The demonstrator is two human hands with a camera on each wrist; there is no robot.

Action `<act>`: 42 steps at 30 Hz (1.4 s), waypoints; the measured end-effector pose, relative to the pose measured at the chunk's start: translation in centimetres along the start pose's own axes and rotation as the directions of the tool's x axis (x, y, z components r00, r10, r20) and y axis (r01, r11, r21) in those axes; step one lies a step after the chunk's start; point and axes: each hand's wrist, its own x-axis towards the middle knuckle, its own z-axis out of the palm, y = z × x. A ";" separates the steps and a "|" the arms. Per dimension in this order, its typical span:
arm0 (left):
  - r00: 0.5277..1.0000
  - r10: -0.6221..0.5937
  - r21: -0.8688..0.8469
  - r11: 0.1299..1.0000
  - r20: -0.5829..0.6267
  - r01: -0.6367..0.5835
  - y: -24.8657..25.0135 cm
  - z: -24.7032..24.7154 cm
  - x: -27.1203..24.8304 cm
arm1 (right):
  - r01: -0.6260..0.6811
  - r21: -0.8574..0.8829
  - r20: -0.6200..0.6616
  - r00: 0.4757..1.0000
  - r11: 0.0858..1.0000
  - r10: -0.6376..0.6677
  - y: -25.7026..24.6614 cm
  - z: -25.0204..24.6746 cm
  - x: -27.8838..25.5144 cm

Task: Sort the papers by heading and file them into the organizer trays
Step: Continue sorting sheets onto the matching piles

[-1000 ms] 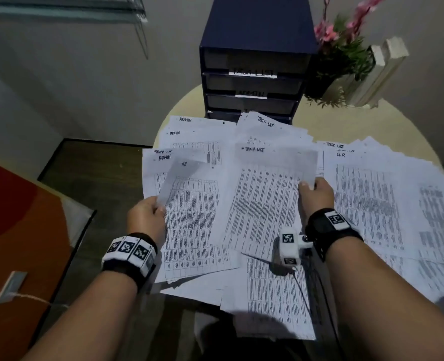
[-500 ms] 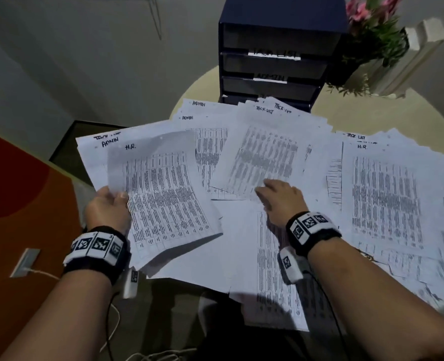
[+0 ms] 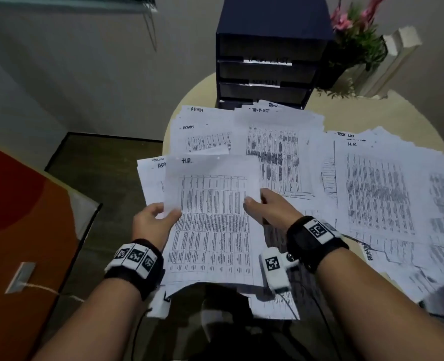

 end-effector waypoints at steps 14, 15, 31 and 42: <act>0.977 0.077 0.052 0.995 0.201 -0.089 -0.3 3.0 -1.3 | -0.319 -0.167 -0.392 0.890 0.933 0.234 9.5 -4.1 -5.9; 0.979 0.086 0.047 0.994 0.187 -0.097 -0.3 3.0 -1.3 | -0.334 -0.197 -0.412 0.881 0.922 0.231 10.2 -4.2 -6.2; 0.984 0.163 0.092 0.983 -0.075 -0.156 1.2 -1.4 -0.1 | -0.282 -0.751 -0.385 0.922 0.597 -0.049 8.5 -0.3 -6.1; 0.993 0.083 -0.210 0.973 -0.083 -0.099 0.3 -6.0 0.1 | 0.007 0.211 -0.048 0.999 0.977 0.004 -2.9 4.7 -3.2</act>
